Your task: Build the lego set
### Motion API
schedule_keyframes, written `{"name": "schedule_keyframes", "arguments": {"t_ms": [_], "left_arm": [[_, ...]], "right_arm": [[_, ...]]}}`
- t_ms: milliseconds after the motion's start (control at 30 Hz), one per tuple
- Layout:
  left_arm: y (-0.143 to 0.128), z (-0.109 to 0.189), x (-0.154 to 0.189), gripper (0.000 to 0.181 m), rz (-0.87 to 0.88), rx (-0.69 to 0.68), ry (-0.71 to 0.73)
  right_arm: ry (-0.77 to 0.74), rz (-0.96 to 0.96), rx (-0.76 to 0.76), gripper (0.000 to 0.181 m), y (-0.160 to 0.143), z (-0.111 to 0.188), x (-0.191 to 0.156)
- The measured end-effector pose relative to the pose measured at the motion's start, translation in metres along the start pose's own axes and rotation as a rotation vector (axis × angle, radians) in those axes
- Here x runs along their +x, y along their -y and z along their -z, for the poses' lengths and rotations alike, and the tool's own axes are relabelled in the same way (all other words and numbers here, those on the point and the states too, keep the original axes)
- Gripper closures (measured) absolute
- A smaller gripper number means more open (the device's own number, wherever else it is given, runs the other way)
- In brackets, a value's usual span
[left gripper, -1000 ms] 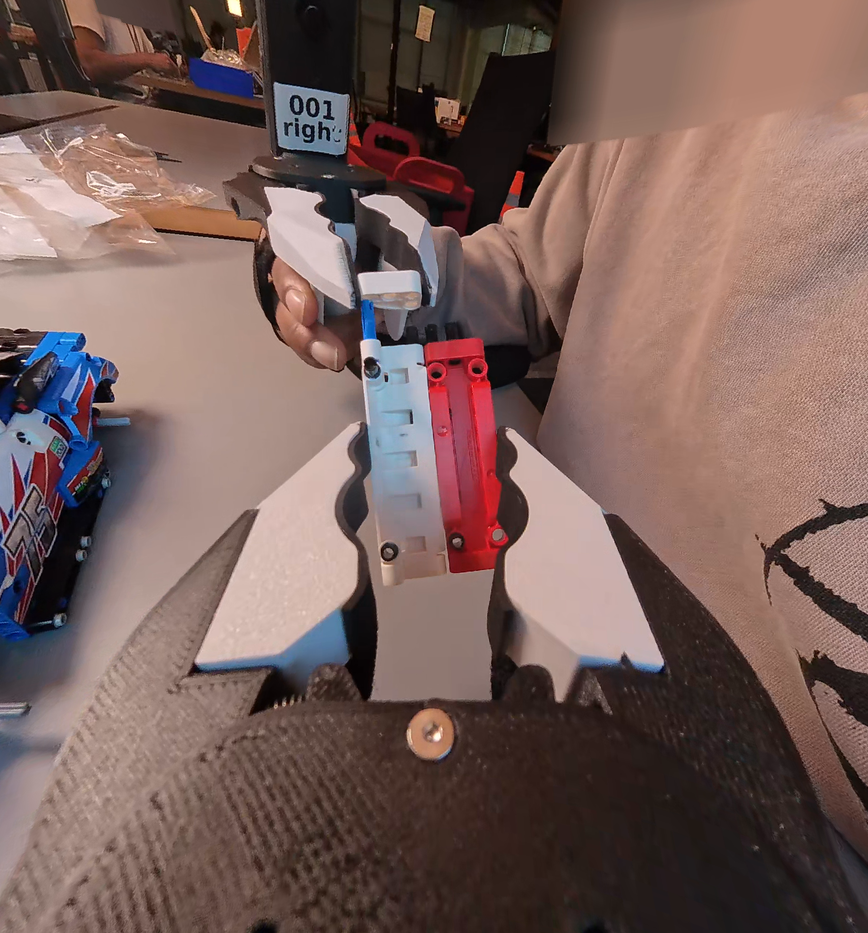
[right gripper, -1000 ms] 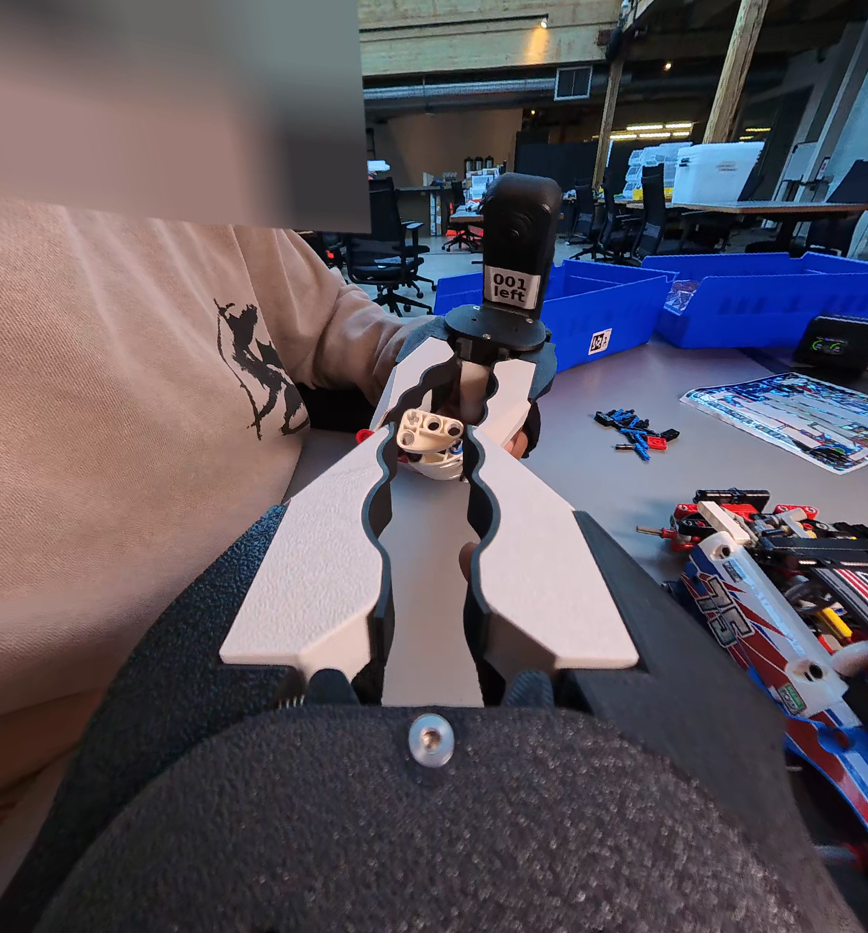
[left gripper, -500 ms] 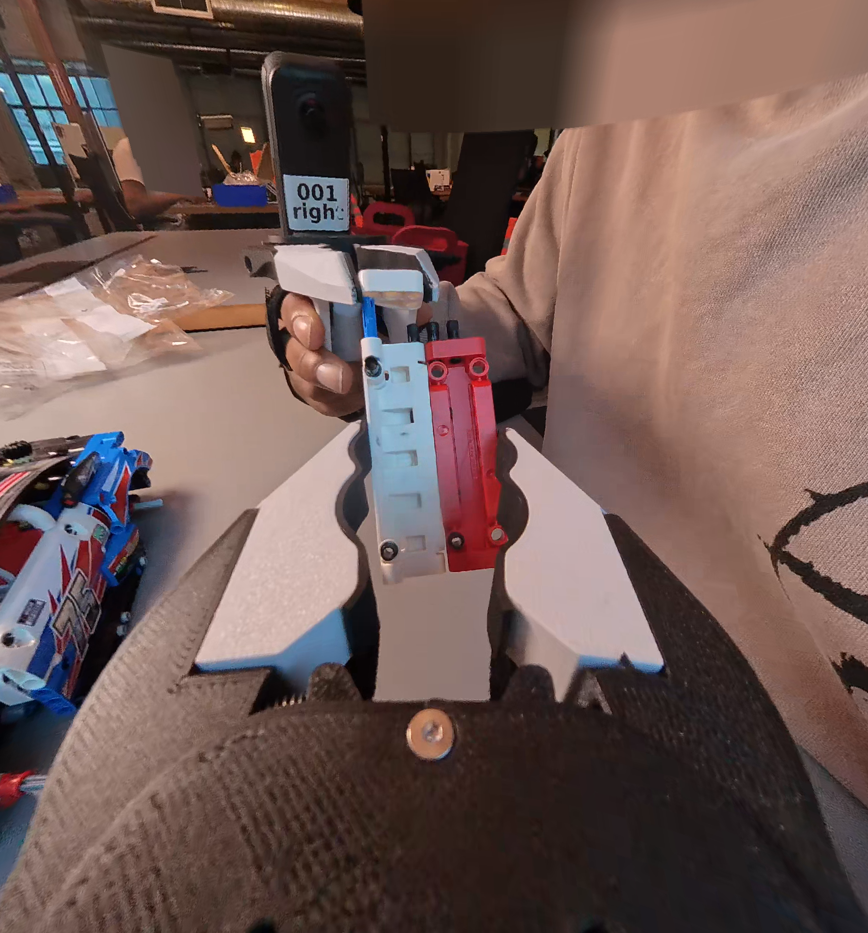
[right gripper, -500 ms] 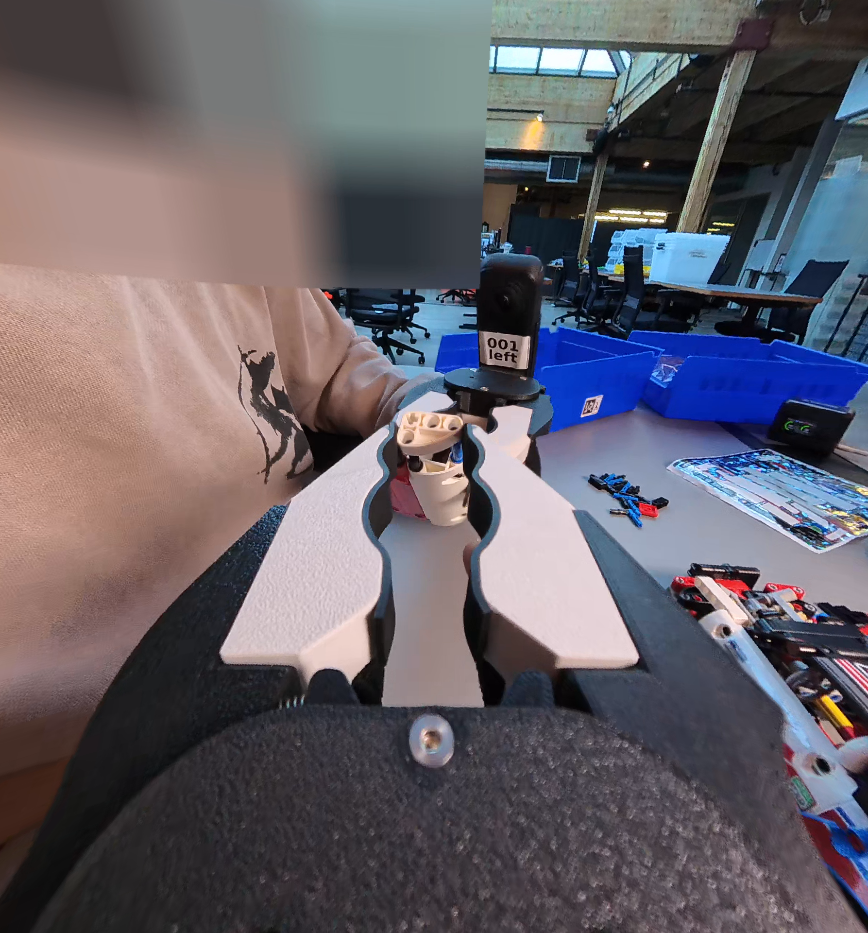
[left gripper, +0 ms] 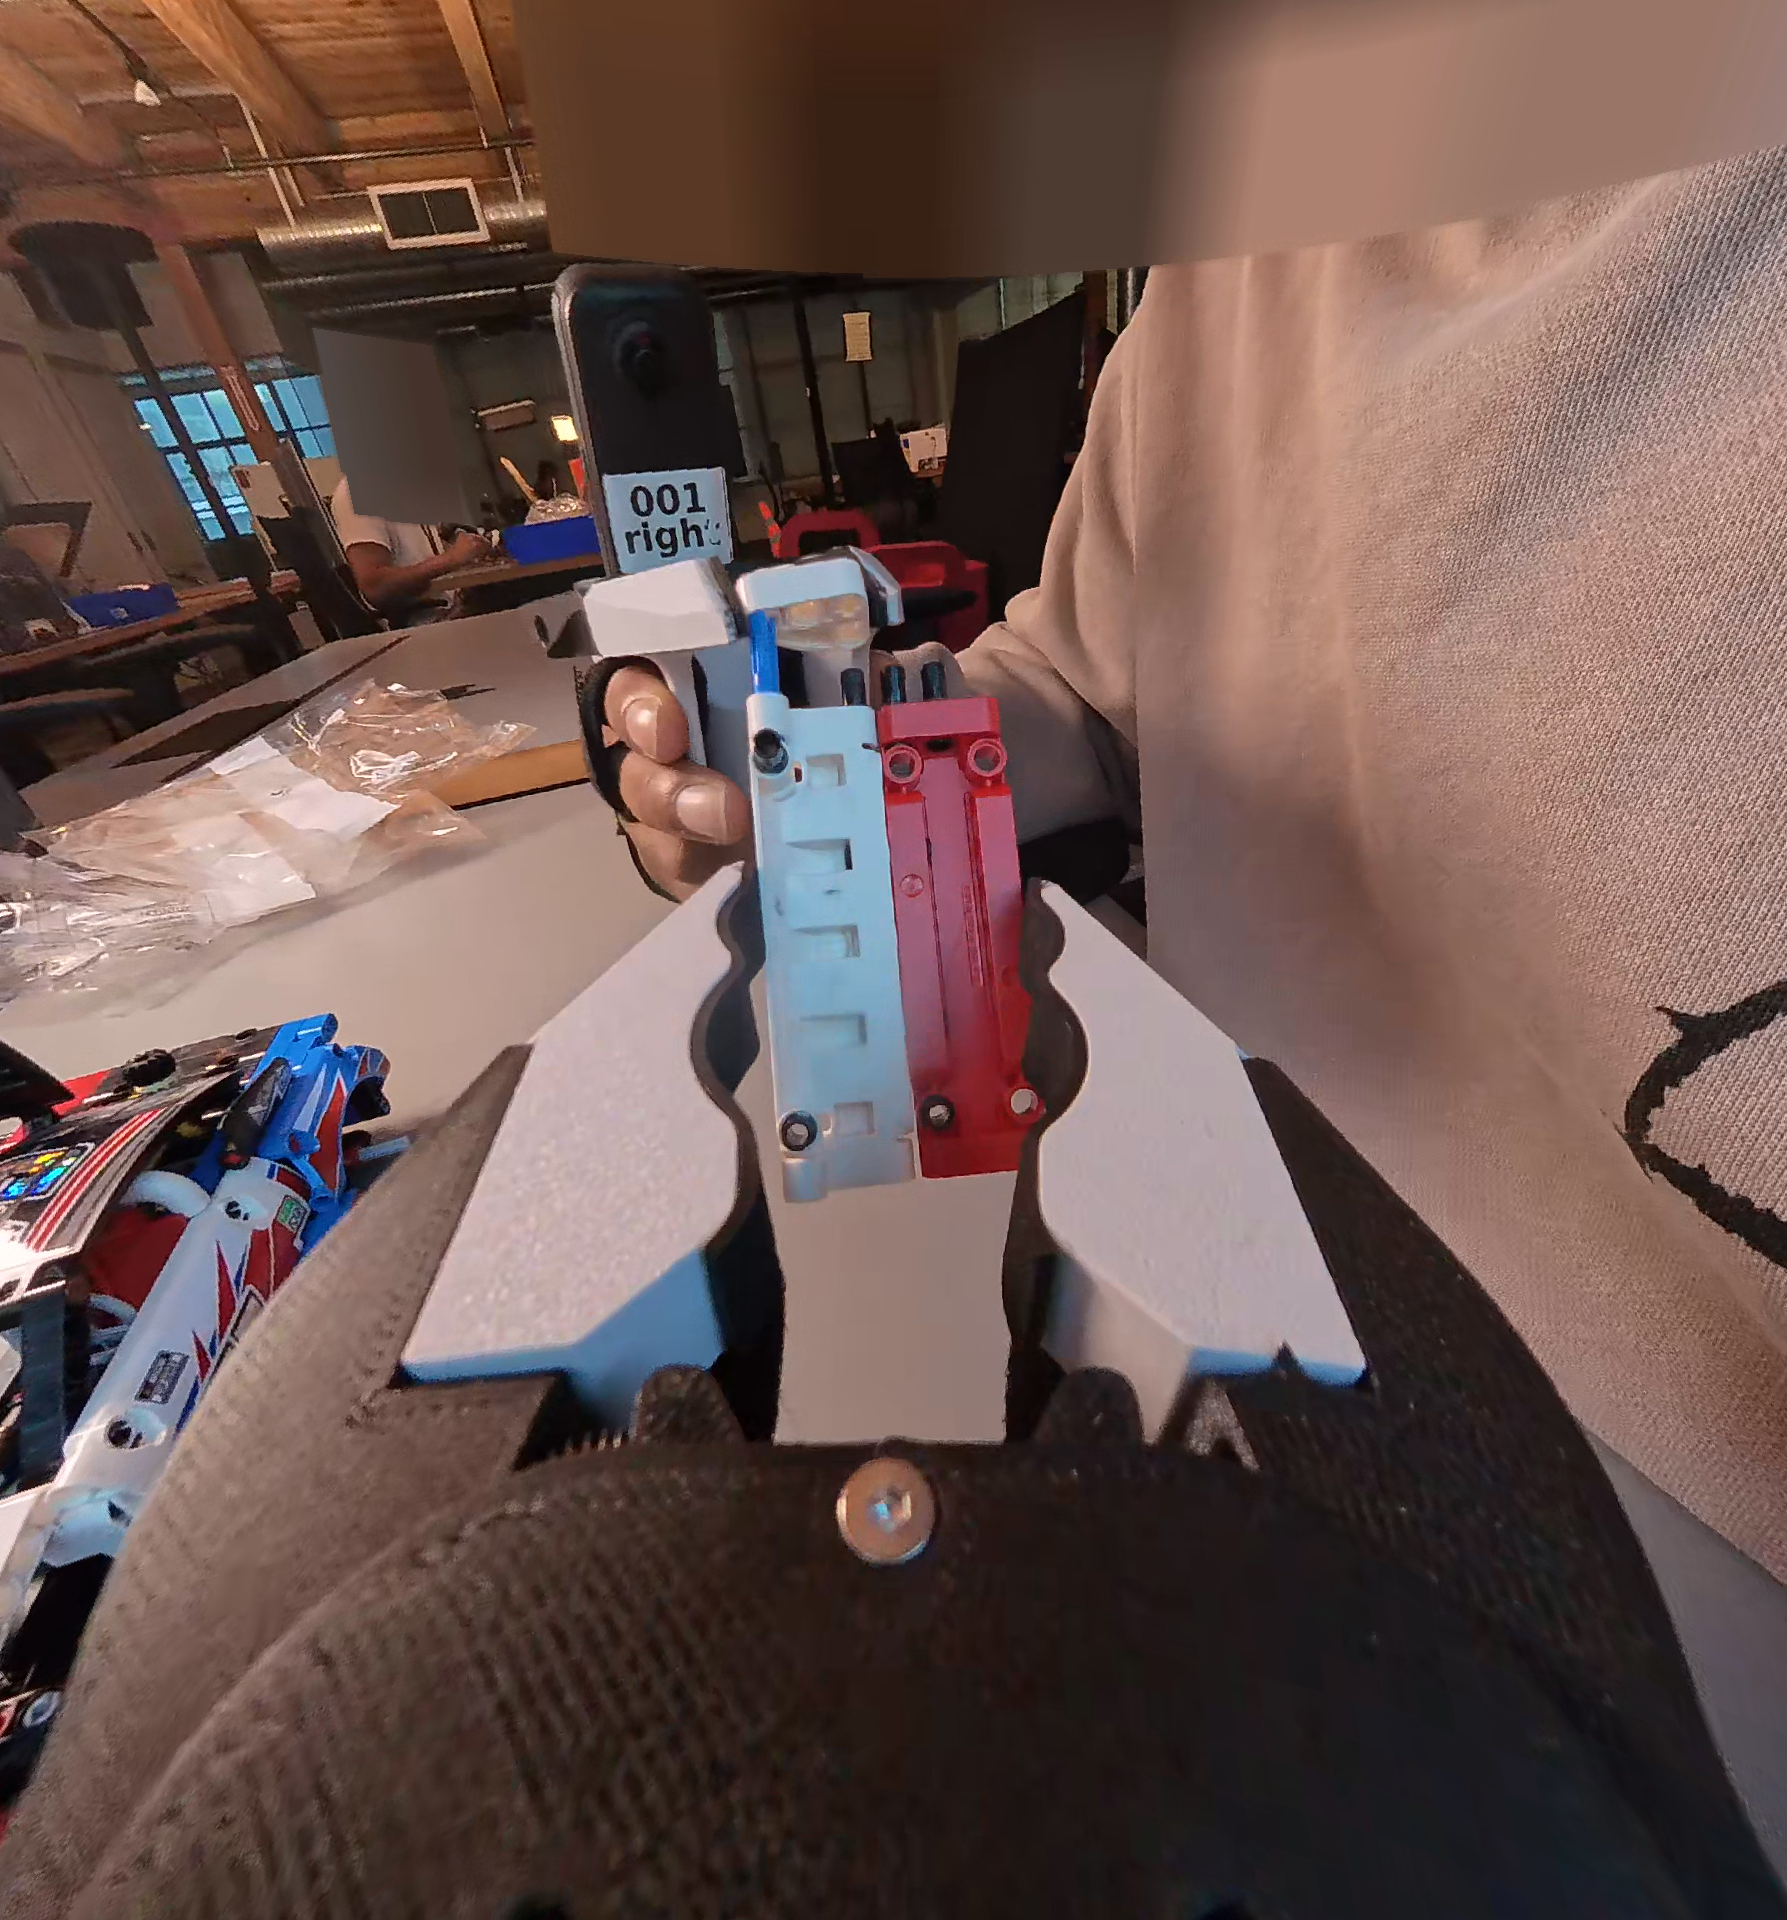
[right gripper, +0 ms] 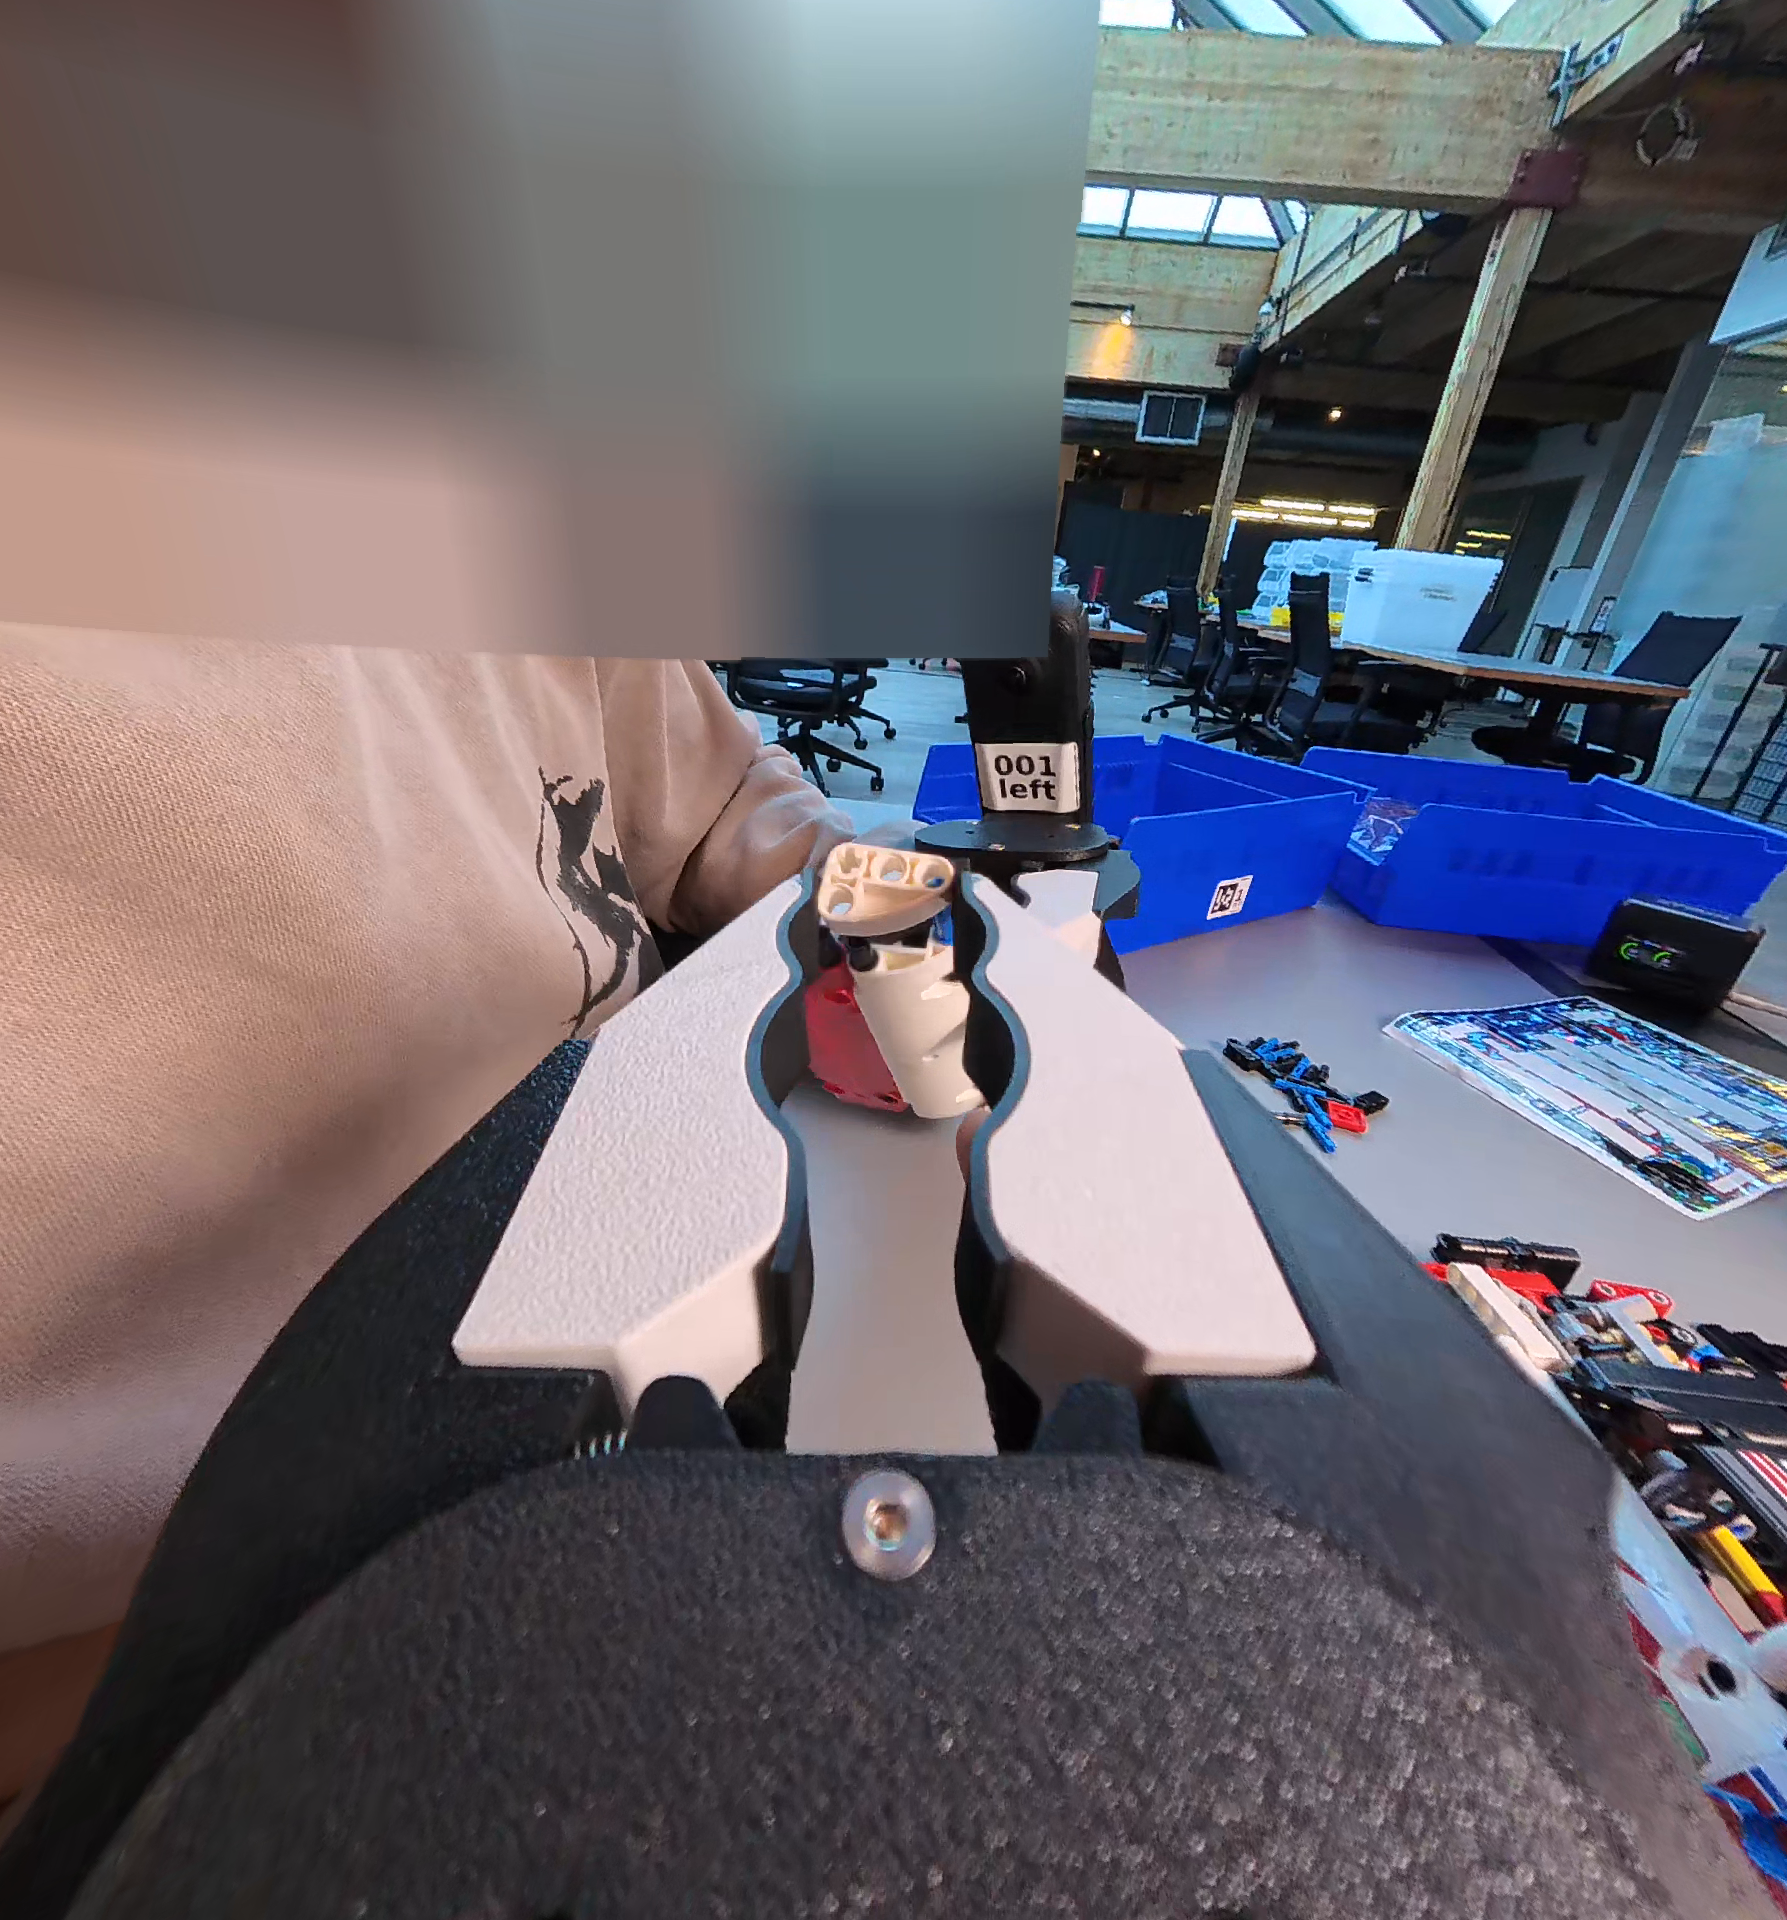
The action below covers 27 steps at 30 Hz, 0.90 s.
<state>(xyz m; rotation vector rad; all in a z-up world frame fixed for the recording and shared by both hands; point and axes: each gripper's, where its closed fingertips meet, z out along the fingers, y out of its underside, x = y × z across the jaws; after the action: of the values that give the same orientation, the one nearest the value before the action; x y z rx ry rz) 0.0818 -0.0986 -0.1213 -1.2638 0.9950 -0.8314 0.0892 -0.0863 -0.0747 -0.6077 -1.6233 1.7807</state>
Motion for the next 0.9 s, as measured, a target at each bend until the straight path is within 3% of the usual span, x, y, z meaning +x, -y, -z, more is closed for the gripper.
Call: {"name": "schedule_keyframes", "arguments": {"t_ms": [200,300,567,733,900], "left_arm": [[-0.001,-0.002,0.001,0.133,0.002,-0.010,-0.003],[-0.010,0.001,-0.001,0.133,0.003,-0.073,0.002],[-0.062,0.016,-0.015,0.133,0.038,-0.451,0.052],[-0.067,0.019,-0.011,0.133,0.117,-0.423,0.022],[-0.078,0.022,-0.002,0.133,0.164,-0.481,-0.041]], "right_arm": [[-0.011,0.010,-0.009,0.159,0.001,-0.003,-0.001],[-0.038,0.036,-0.087,0.159,-0.008,-0.004,0.003],[-0.106,0.081,-0.419,0.158,-0.068,0.013,0.022],[-0.066,-0.017,-0.340,0.158,-0.077,0.011,0.022],[-0.051,0.014,-0.405,0.159,-0.088,0.005,0.017]]}}
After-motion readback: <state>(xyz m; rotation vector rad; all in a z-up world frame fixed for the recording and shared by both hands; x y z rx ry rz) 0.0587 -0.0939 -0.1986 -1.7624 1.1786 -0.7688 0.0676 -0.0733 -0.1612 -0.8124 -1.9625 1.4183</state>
